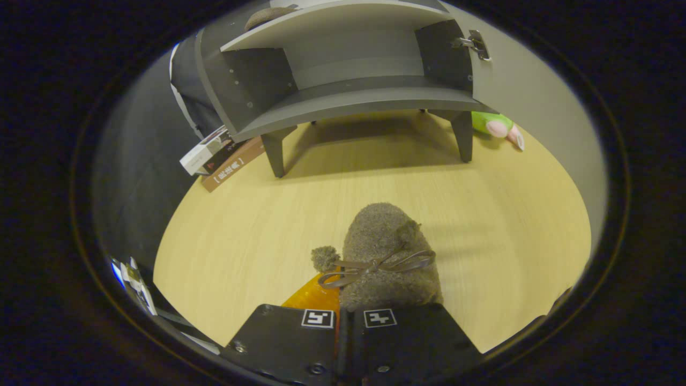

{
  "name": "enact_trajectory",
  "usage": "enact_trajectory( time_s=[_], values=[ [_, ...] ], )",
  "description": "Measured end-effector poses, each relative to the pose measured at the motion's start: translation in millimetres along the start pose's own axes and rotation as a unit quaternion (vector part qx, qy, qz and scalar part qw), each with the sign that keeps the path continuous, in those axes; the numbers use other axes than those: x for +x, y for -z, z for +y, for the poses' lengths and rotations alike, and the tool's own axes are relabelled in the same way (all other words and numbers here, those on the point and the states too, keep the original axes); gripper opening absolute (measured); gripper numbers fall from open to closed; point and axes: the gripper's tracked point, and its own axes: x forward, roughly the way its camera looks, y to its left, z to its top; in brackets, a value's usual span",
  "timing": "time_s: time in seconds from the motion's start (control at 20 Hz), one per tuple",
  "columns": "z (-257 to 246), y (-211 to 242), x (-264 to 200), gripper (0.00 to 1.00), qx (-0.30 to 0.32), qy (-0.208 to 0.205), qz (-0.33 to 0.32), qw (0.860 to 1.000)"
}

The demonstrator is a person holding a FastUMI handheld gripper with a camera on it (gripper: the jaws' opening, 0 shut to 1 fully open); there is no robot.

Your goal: Open the shoe cabinet door, grab the shoes and put them into the shoe cabinet, then close the shoe cabinet door.

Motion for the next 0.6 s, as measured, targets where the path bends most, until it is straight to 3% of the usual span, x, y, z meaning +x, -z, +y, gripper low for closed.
enact_trajectory(
  time_s=[0.6],
  values=[
    [47, -114, -121, 0.07, -0.034, -0.018, -0.125, 0.991]
  ],
)
